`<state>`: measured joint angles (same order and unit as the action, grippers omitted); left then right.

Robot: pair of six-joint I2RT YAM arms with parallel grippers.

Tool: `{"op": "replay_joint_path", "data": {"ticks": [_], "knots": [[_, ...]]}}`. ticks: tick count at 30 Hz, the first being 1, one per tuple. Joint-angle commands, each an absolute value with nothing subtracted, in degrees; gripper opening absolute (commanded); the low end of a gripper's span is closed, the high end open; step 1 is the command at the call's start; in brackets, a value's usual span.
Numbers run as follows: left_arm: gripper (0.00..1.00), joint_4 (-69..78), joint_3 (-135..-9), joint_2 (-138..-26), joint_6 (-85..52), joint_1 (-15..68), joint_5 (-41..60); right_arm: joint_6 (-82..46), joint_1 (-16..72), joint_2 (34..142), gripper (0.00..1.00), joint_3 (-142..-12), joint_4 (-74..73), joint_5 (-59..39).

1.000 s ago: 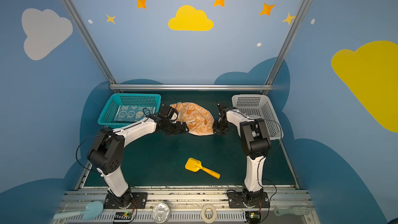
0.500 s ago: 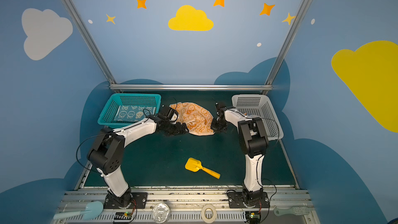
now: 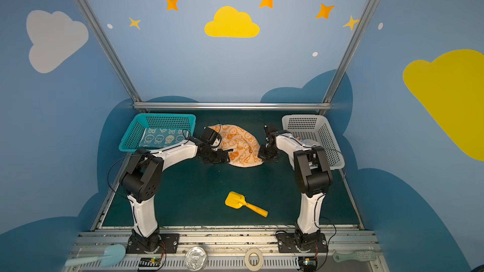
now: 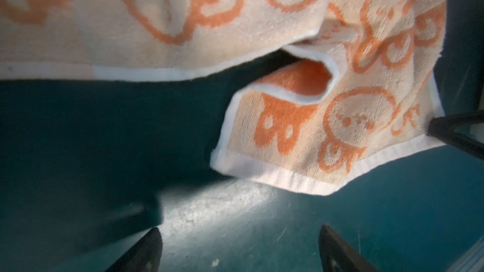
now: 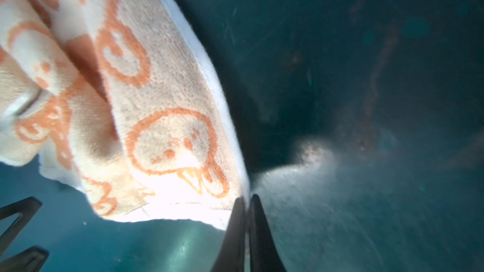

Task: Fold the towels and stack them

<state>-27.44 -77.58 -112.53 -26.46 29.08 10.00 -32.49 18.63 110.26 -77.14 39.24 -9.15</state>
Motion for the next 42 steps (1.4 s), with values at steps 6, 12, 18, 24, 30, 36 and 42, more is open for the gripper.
{"op": "replay_joint_path", "data": {"ticks": [6,12,18,24,30,36,42], "knots": [[0.75,-31.7,-83.4,-117.1,-22.9,30.7,6.9,-31.2,17.7,107.0,0.00,-76.3,40.6,-9.0],[0.67,-33.0,-83.9,-119.5,-22.0,31.8,3.4,-31.4,17.5,107.1,0.00,-76.1,39.5,-10.7],[0.61,-33.1,-85.2,-121.2,-22.0,33.1,1.6,-31.2,17.6,107.1,0.00,-75.7,38.5,-12.0],[0.45,-35.4,-87.4,-123.6,-21.2,33.9,-0.5,-31.0,17.6,106.5,0.00,-75.4,38.4,-12.4],[0.32,-37.5,-88.5,-125.1,-20.1,34.5,-3.2,-30.8,17.6,106.2,0.00,-75.8,38.5,-12.4],[0.15,-36.9,-87.5,-125.4,-19.9,34.8,-2.6,-30.8,17.6,106.9,0.00,-76.3,38.8,-12.5],[0.03,-33.7,-84.2,-124.6,-20.9,35.4,-0.6,-30.5,17.6,106.8,0.00,-76.6,39.2,-12.6]]}}
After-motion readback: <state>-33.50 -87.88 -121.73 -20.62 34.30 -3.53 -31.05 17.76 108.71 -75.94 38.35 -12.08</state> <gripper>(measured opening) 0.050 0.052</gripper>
